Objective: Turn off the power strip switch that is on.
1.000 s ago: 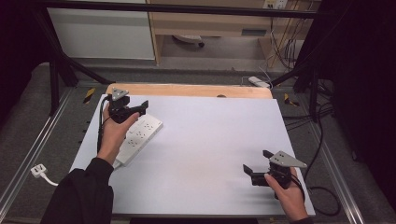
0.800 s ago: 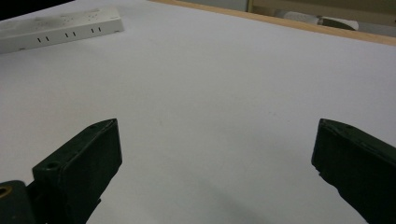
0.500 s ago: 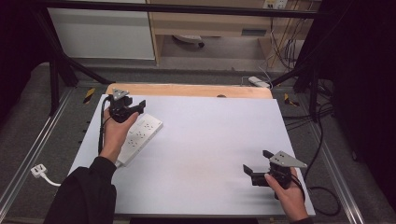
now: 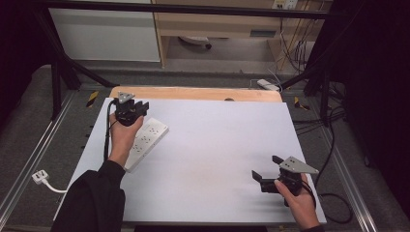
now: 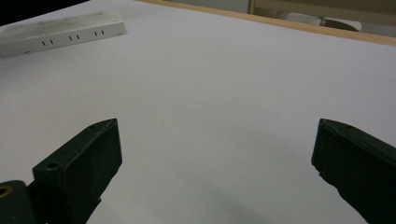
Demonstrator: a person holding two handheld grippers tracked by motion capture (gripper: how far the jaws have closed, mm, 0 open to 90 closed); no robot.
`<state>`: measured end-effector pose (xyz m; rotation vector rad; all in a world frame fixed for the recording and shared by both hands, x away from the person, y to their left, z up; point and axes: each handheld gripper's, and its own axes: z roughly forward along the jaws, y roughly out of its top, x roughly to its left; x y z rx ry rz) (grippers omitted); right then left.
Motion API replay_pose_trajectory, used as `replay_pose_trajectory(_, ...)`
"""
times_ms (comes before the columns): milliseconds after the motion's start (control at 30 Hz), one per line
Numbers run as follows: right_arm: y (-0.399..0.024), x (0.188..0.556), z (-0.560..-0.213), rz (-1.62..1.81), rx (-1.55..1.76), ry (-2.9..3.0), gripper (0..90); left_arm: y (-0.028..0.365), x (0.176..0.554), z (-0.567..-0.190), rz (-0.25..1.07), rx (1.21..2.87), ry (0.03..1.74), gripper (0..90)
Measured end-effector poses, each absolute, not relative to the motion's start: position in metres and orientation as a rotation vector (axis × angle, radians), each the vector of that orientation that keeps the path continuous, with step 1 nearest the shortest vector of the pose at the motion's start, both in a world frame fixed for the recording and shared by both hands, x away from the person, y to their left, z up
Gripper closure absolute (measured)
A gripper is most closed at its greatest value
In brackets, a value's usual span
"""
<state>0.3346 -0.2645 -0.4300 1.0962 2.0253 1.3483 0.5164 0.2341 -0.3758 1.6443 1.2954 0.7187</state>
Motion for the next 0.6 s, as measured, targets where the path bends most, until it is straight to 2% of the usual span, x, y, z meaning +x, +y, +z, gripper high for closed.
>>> replay_pose_trajectory(333, -0.265, 0.335, -0.430, 1.353, 1.097, 2.025, 2.1, 0.234, 0.519, -0.381, 0.700, 1.665, 1.286, 85.8)
replay_pose_trajectory(600, -0.265, 0.335, -0.430, 1.355, 1.104, 2.030, 2.1, 0.237, 0.519, -0.389, 0.691, 1.692, 1.294, 90.0)
